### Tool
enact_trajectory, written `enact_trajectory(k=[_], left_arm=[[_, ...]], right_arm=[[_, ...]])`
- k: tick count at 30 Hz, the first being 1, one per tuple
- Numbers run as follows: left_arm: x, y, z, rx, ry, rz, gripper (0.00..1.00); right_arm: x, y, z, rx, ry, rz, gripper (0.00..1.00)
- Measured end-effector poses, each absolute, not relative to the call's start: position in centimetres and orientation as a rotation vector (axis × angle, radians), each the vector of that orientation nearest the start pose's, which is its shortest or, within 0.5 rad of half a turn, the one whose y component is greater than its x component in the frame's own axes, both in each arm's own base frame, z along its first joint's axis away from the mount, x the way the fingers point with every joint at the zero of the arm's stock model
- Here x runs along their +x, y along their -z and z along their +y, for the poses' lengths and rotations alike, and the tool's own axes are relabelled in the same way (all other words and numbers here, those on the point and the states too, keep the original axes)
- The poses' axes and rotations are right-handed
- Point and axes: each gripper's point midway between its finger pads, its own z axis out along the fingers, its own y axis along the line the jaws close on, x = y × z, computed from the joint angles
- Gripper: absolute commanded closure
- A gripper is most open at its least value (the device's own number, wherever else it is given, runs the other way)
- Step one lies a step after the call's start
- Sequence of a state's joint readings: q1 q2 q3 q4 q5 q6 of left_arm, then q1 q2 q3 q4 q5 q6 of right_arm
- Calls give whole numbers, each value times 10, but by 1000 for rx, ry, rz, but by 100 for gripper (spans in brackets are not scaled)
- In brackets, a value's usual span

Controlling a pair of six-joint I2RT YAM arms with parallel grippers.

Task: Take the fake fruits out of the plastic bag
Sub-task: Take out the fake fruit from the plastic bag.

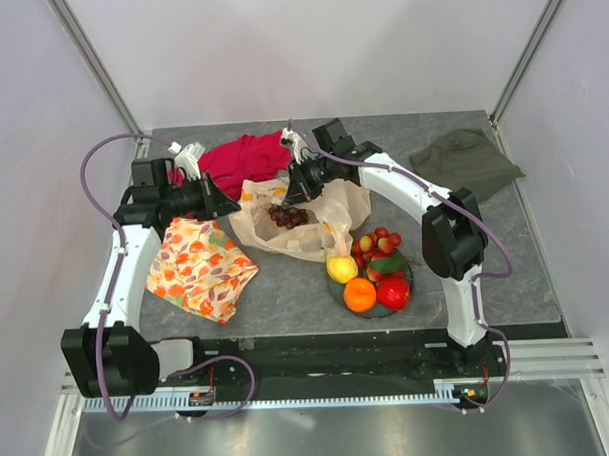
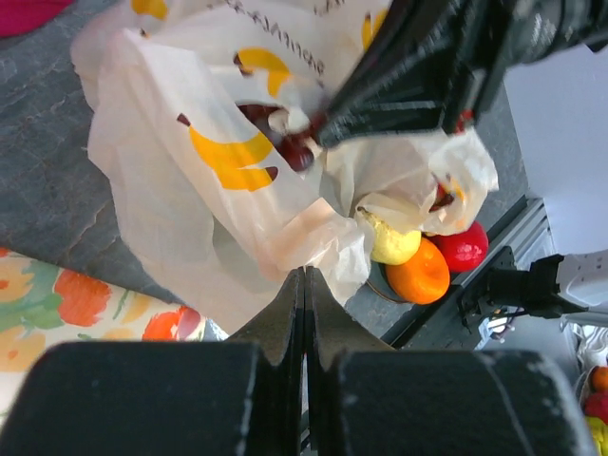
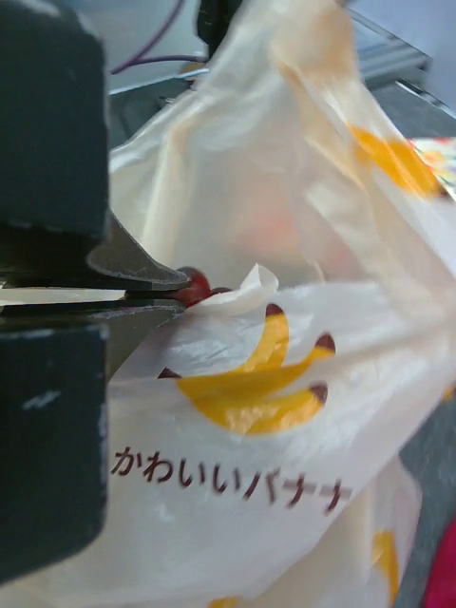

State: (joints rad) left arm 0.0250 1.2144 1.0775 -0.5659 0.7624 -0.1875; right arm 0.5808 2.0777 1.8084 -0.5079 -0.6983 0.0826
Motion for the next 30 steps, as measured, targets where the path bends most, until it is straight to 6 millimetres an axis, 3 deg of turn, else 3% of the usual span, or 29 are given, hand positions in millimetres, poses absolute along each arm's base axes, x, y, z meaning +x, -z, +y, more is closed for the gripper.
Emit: enact_trajectory(k=[7, 11, 16, 20, 25, 30], left_arm=[[326, -233, -119, 165, 950, 2191, 98], [340, -238, -119, 173, 944, 2173, 98], [354, -241, -117, 175, 923, 2158, 99], [360, -237, -115, 164, 912, 2169, 98], [362, -236, -115, 161, 912, 2174, 98], [363, -237, -115, 163, 908, 2168, 98]], right_arm=[[339, -172, 380, -1120, -1237, 2162, 100], [339, -197, 382, -1164, -1295, 2074, 100], [345, -210, 375, -1145, -1333, 2053, 100], [362, -240, 367, -1102, -1316, 2005, 100], [405, -306, 353, -969, -1287, 1848, 100], [442, -351, 326, -769, -1324, 1772, 100]])
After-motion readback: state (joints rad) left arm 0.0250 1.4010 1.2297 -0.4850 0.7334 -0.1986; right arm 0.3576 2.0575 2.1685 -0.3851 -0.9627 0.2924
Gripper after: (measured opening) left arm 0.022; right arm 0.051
